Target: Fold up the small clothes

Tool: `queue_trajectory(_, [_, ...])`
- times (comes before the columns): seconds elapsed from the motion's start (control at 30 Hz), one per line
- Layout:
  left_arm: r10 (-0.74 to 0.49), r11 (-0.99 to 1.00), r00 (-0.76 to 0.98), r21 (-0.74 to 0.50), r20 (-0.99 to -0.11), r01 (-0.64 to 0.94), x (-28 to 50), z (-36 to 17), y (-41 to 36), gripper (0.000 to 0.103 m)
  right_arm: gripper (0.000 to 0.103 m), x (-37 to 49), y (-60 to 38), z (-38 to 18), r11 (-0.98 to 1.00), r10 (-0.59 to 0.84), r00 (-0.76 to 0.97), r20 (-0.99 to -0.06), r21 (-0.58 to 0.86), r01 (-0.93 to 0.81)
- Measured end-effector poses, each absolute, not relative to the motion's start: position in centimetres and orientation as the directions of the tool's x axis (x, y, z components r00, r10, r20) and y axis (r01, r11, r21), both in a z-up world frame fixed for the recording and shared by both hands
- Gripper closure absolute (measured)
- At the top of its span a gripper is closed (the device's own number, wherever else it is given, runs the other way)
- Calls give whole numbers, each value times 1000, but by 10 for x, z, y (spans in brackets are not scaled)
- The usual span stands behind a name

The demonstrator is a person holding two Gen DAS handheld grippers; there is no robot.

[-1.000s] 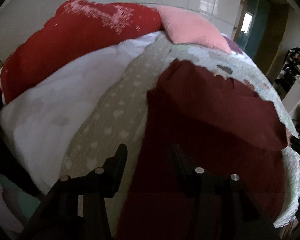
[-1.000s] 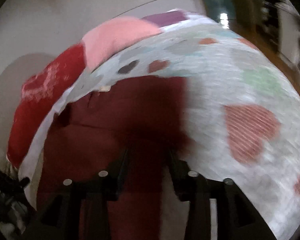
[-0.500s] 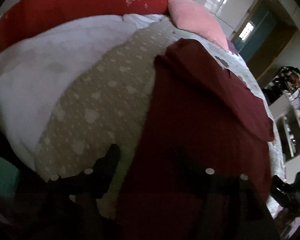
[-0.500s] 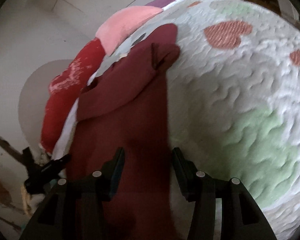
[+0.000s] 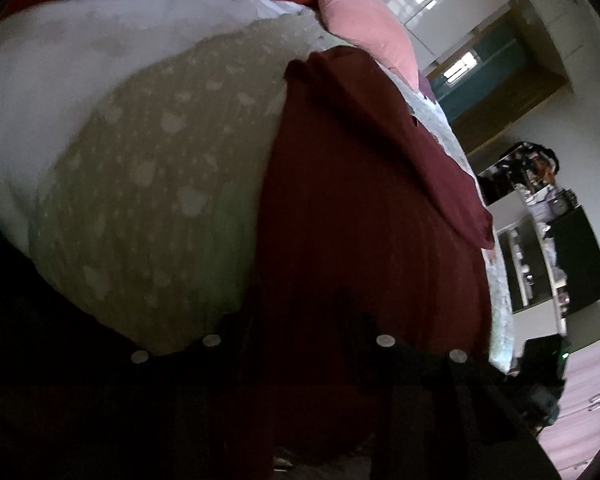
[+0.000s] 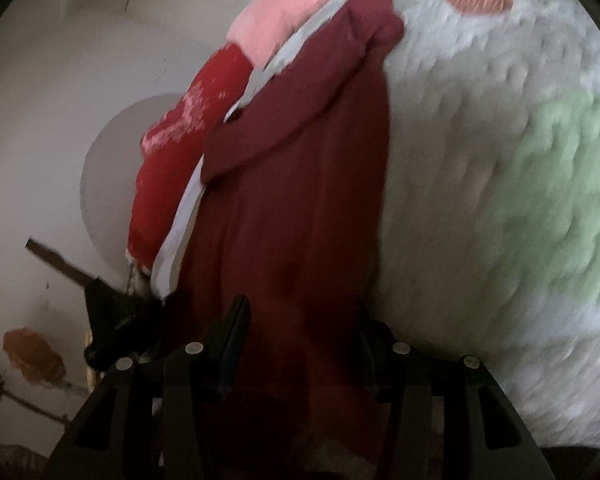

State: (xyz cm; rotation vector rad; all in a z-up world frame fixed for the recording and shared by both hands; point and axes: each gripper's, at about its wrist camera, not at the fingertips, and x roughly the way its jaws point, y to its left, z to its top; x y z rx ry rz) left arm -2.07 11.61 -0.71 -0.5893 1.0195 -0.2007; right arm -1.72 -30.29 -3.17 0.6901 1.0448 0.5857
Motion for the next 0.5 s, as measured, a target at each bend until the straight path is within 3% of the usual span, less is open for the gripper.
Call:
queue_trajectory(0.23, [-458,807,514,-582,-725,-101,-30,-19,110,65,51,-34,-277,-60,650,748,265,-609,753,-105])
queue_trajectory(0.5, [-463,808,497,-580,-734,-105,-32,-25,96,54,51,-35,-275,-58,665,735,262,-625,739,-102])
